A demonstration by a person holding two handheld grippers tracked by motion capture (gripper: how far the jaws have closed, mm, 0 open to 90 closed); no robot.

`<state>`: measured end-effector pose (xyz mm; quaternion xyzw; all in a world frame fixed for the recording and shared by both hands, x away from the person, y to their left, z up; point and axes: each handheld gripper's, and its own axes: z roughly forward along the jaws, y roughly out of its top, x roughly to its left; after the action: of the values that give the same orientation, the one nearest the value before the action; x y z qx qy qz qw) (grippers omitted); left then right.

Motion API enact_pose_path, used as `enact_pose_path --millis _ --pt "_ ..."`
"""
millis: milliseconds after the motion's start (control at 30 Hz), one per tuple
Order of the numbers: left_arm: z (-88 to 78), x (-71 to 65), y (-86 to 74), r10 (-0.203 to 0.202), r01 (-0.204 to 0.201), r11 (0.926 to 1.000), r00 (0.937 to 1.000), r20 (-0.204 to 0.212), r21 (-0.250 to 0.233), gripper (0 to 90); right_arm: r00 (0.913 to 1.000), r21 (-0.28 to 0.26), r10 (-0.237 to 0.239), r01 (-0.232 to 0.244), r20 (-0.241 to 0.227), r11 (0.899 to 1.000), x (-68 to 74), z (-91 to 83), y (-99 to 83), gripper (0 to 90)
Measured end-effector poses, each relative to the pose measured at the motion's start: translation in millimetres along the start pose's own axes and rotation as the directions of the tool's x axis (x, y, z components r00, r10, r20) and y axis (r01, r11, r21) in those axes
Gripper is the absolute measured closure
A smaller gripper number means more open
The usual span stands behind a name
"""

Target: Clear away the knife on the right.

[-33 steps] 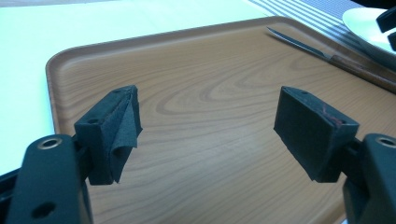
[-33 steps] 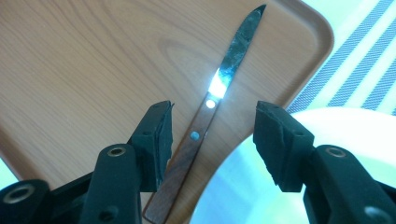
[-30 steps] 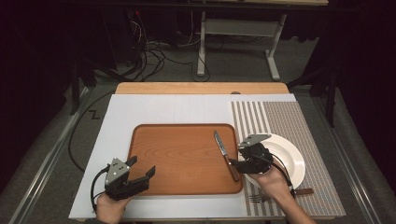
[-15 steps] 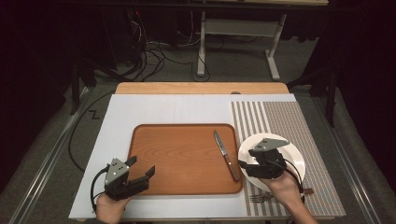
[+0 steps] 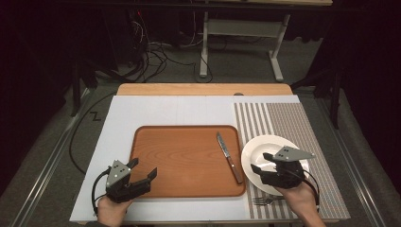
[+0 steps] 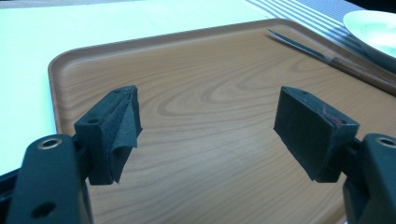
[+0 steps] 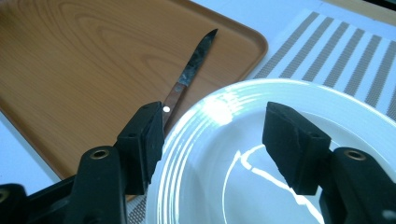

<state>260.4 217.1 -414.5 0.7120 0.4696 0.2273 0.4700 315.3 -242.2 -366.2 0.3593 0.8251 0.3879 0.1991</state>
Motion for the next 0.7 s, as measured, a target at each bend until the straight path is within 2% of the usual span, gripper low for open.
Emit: enact_pose_path --millis 100,433,600,700 --pt "-0.2 0.2 0.1 0.000 0.000 1.0000 1.0000 0.000 -0.001 23.9 0.9994 -0.029 0.032 -0.031 0.011 0.999 -5.8 -7.4 -9.6 37.1" --pt "-0.6 0.5 0.1 -0.003 0.003 1.0000 1.0000 -0.003 -0.004 23.9 0.9964 -0.093 0.080 -0.077 0.029 0.993 -15.2 -19.7 -28.8 34.7" --pt "-1.3 0.9 0.3 -0.004 0.004 1.0000 1.0000 -0.005 -0.006 23.9 0.9930 -0.160 0.110 -0.103 0.041 0.982 -20.4 -28.7 -44.1 32.8" --pt "-2.1 2.5 0.4 -0.008 0.008 0.9999 0.9999 -0.008 -0.012 23.8 0.9893 -0.213 0.140 -0.128 0.042 0.969 -24.0 -35.4 -53.4 32.5"
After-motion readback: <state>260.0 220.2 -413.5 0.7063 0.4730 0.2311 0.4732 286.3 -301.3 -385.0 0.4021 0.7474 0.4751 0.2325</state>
